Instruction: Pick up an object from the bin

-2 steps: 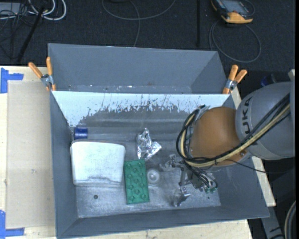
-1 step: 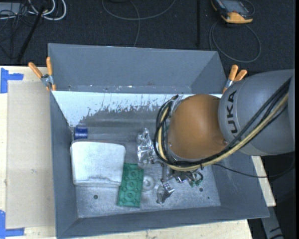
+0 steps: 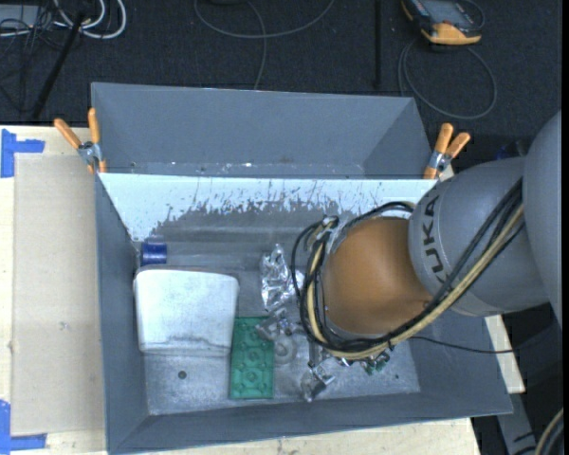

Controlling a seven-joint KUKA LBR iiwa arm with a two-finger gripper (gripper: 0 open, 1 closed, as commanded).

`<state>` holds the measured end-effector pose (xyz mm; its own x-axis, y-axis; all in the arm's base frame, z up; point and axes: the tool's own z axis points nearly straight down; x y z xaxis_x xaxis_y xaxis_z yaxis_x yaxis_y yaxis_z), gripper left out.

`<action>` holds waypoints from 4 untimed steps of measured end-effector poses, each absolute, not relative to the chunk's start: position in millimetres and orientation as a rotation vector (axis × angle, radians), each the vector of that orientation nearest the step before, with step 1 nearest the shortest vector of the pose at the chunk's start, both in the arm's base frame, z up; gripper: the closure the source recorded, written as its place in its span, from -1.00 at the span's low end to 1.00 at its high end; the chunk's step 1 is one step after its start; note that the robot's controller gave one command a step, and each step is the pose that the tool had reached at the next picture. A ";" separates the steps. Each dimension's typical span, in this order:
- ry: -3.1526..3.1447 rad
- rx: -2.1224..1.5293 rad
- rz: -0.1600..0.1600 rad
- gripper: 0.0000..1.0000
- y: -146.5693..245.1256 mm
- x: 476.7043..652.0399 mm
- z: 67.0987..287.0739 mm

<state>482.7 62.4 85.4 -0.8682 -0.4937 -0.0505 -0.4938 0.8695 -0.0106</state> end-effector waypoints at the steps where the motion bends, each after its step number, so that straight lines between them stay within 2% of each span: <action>1: 3.063 -0.659 0.005 -1.00 128.2 476.6 175.3; 2: 3.030 -0.792 0.001 -1.00 147.0 477.5 86.4; 3: 3.042 -0.792 0.000 1.00 146.2 474.6 82.9; 4: 3.057 -0.709 0.000 1.00 149.1 499.0 122.6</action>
Offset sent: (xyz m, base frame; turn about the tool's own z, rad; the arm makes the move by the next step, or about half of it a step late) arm -0.0076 0.0616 0.0861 0.0975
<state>499.0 149.1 122.6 -0.8978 -0.4405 -0.0036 -0.4405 0.8978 -0.0005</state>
